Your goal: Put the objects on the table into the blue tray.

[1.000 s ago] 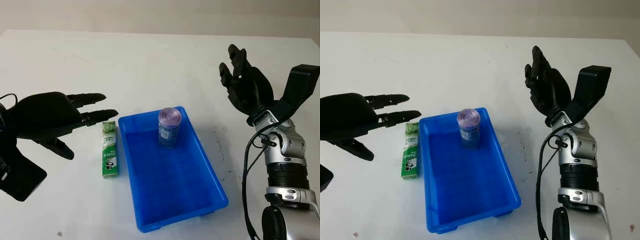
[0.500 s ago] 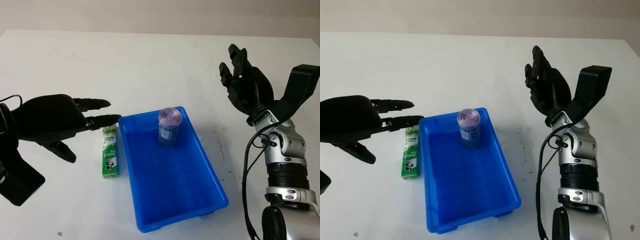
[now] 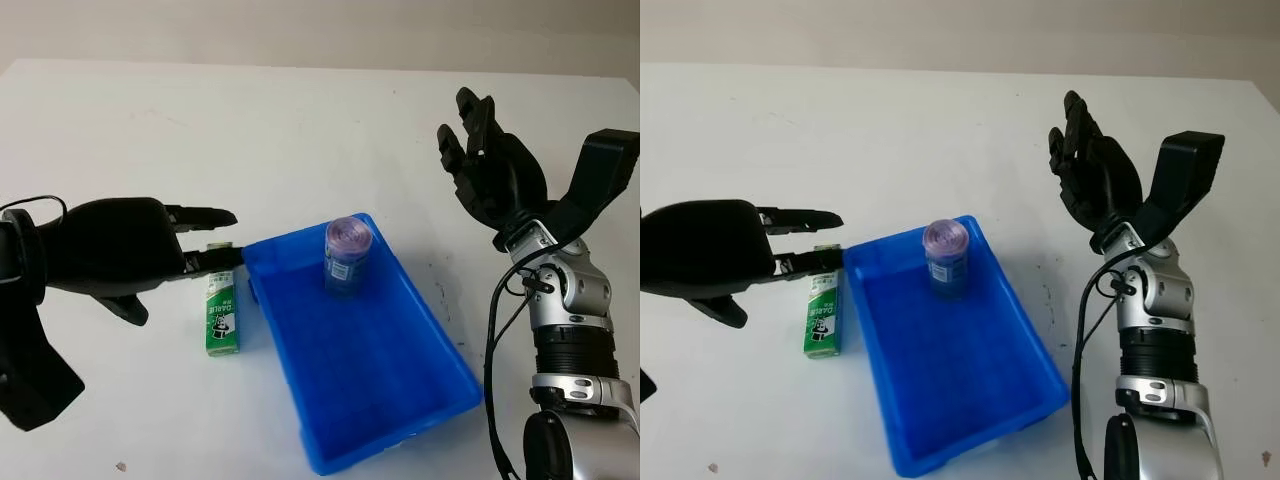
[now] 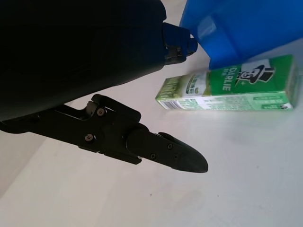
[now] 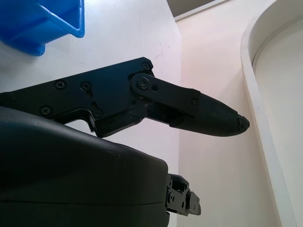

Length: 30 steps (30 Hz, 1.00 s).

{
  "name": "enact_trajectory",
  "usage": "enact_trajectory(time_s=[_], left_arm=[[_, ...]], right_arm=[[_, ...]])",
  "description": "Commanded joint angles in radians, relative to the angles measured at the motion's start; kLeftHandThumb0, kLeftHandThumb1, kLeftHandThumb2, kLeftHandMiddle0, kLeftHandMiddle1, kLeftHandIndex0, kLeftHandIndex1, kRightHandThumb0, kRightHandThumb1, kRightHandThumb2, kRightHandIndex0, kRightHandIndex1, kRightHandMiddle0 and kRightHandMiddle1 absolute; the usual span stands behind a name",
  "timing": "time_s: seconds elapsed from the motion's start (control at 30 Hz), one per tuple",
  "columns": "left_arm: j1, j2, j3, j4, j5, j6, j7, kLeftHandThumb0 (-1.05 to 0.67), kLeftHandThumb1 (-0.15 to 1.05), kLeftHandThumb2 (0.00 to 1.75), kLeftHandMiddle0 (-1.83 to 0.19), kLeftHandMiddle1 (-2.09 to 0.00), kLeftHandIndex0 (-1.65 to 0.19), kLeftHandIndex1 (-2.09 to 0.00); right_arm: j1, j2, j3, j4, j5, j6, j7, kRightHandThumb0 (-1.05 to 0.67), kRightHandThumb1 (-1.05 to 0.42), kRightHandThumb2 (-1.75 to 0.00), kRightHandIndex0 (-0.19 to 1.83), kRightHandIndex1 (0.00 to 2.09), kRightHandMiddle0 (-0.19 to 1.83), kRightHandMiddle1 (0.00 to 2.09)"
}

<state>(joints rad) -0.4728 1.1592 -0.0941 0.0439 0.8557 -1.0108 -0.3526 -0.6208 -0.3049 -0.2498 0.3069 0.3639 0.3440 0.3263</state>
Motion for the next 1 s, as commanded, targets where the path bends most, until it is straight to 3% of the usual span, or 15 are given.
enact_trajectory(time_s=[0.0,0.1,0.23,0.53,0.6,0.63,0.77,0.83,0.97], left_arm=[[-0.004,0.017,-0.002,-0.015,0.018,-0.023,0.023,-0.56,1.04,0.14,-0.05,-0.06,0.00,-0.06],[-0.001,0.012,-0.005,-0.005,0.038,-0.060,0.067,-0.38,1.05,0.30,-0.08,-0.06,-0.04,-0.08],[0.006,-0.001,-0.008,0.023,0.034,-0.103,0.125,-0.13,1.05,0.26,-0.20,-0.10,-0.15,-0.13],[0.023,-0.056,-0.020,0.075,0.109,-0.157,0.284,-0.04,1.05,0.14,-0.43,-0.15,-0.36,-0.28],[0.016,-0.073,-0.026,0.098,0.148,-0.164,0.346,-0.07,1.02,0.07,-0.40,-0.58,-0.24,-0.84],[0.014,-0.078,-0.029,0.109,0.167,-0.163,0.375,-0.08,1.02,0.06,-0.36,-0.70,-0.19,-0.98],[0.014,-0.088,-0.058,0.140,0.231,-0.128,0.436,-0.13,1.02,0.06,-0.26,-1.60,-0.19,-1.61],[0.015,-0.087,-0.076,0.141,0.263,-0.106,0.457,-0.14,1.02,0.05,-0.25,-1.79,-0.18,-1.68],[0.014,-0.083,-0.114,0.150,0.302,-0.076,0.476,-0.15,1.01,0.05,-0.20,-1.74,-0.19,-1.55]], right_arm=[[-0.002,0.000,-0.008,-0.011,0.008,-0.005,0.004,-0.76,-1.05,-0.72,-0.19,0.00,-0.19,0.00],[-0.001,-0.001,-0.015,-0.009,0.016,-0.003,0.007,-0.75,-1.05,-0.72,-0.19,0.00,-0.19,0.00],[0.002,-0.001,-0.019,-0.016,0.020,0.003,0.000,-0.76,-1.05,-0.72,-0.19,0.00,-0.19,0.00],[0.001,0.004,-0.027,-0.029,0.035,0.014,-0.015,-0.76,-1.05,-0.71,-0.19,0.00,-0.19,0.00],[0.000,0.005,-0.027,-0.030,0.039,0.017,-0.016,-0.76,-1.05,-0.71,-0.19,0.00,-0.19,0.00],[0.001,0.004,-0.026,-0.031,0.039,0.017,-0.017,-0.76,-1.05,-0.71,-0.19,0.00,-0.19,0.00],[0.005,0.004,-0.035,-0.036,0.051,0.015,-0.011,-0.76,-1.05,-0.70,-0.19,0.00,-0.19,0.00],[0.010,0.006,-0.037,-0.048,0.054,0.017,-0.017,-0.75,-1.05,-0.69,-0.19,0.00,-0.19,0.00],[0.018,0.005,-0.037,-0.063,0.054,0.015,-0.017,-0.73,-1.05,-0.71,-0.19,0.00,-0.19,0.00]])
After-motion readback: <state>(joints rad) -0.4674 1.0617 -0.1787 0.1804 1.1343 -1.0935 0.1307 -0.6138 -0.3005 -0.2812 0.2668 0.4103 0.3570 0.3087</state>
